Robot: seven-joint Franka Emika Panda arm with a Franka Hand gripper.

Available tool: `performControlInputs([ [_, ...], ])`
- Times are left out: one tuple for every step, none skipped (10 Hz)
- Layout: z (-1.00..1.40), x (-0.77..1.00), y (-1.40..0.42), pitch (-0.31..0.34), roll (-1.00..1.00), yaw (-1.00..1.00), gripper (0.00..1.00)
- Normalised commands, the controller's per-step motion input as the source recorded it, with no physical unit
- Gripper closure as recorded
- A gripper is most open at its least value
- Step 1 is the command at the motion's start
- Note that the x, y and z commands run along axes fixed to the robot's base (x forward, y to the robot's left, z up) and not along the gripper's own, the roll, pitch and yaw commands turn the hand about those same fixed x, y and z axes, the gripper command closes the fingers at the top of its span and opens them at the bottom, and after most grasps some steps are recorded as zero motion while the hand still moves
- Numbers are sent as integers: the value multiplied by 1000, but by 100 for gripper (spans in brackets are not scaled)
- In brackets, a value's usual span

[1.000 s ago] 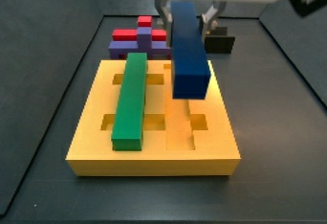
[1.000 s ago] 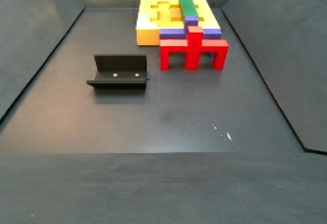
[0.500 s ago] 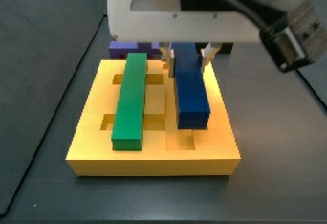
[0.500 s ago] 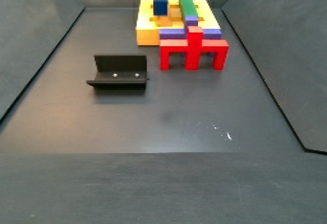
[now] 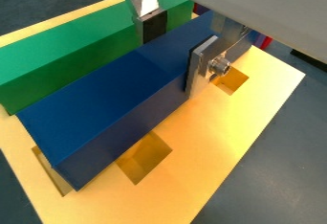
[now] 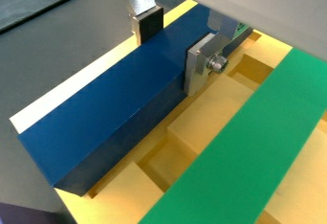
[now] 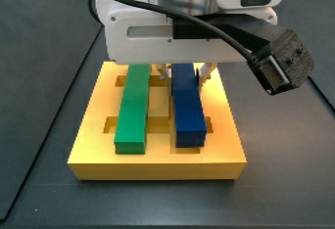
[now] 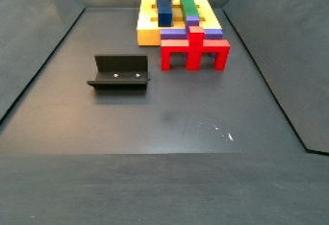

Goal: Pick up the blue object. Move up. Move to above the board. Insert the blue object.
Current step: Insert the blue object.

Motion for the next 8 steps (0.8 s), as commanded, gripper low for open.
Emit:
performControlInputs([
  [-194,-54,-89,0,117,0,100],
  [-194,-69,-100,0,93,0,100],
  [-249,-94,-149,0,113,0,100],
  [-177,0,-166,0,77,20,100],
  [-249,-74,-177,-3,101,0,100],
  [-289,0,-31,0,114,0,100],
  [-214,0,0,0,70,0,100],
  [0,0,0,0,0,0,100],
])
